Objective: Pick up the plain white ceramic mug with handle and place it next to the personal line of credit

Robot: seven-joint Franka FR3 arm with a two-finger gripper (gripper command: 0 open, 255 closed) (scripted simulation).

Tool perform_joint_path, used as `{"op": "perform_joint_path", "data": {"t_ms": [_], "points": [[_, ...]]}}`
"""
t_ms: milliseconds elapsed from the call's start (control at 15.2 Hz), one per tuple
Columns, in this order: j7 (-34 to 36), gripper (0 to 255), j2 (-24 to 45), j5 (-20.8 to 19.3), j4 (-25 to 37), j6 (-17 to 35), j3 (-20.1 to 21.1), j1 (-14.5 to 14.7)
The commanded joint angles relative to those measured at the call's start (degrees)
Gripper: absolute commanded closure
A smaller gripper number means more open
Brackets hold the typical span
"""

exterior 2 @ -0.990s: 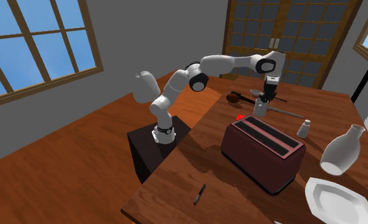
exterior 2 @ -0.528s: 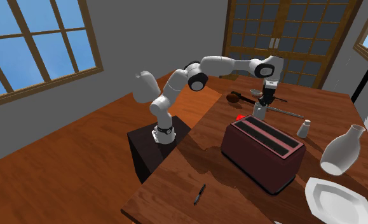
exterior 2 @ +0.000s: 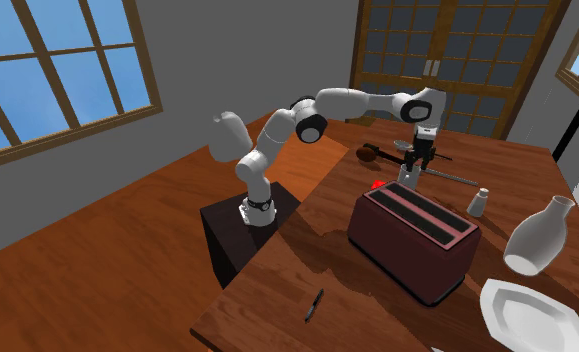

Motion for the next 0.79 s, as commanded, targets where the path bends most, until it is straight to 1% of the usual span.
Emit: {"op": "perform_joint_path", "data": {"t_ms": [0, 132, 396, 726], "points": [[0.0, 0, 0.0, 0.0, 0.0, 0.0, 0.0, 0.0], [0.0, 0, 0.0, 0.0, 0.0, 0.0, 0.0, 0.0], [-0.9, 0, 2.0, -0.7, 10.9, -8.6, -0.2, 3.1], [-0.9, 0, 2.0, -0.7, 10.9, -8.6, -0.2, 3.1]]}}
